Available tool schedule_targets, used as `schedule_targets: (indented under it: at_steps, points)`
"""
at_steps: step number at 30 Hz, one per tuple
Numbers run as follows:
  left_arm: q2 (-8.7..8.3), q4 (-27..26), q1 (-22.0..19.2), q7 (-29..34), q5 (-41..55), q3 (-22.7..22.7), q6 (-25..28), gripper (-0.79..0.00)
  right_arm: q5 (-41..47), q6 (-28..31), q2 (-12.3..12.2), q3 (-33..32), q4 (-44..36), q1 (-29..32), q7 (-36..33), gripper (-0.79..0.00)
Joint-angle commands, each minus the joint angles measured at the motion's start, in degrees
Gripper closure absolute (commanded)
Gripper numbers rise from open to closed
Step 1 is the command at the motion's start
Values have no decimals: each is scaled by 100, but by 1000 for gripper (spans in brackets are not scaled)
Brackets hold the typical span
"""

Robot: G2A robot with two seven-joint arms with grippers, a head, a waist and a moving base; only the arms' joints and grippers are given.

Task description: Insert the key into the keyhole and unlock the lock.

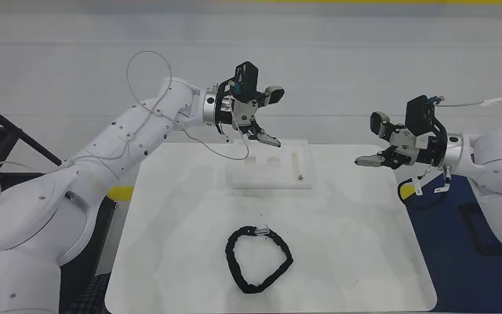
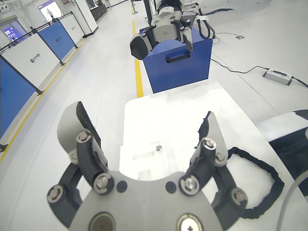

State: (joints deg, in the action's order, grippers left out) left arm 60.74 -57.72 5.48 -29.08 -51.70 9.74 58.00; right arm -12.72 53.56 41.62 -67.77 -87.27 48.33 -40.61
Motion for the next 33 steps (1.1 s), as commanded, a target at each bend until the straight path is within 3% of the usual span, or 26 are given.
schedule_targets:
  at_steps: [1, 14, 21, 27, 33]
  points:
    - [0, 0, 0, 0, 0, 0, 0, -784, 0, 0, 0, 0, 0, 0, 0, -784]
    - [0, 0, 0, 0, 0, 0, 0, -784, 0, 0, 0, 0, 0, 0, 0, -785]
    - [0, 0, 0, 0, 0, 0, 0, -785, -10, -439, 143, 422, 304, -211, 158, -785]
    - [0, 0, 0, 0, 0, 0, 0, -785, -118, -809, 476, 1329, 1078, -858, 69, -785]
    - [0, 0, 0, 0, 0, 0, 0, -785, -151, -903, 1058, 2491, 2191, -1611, 148, -785]
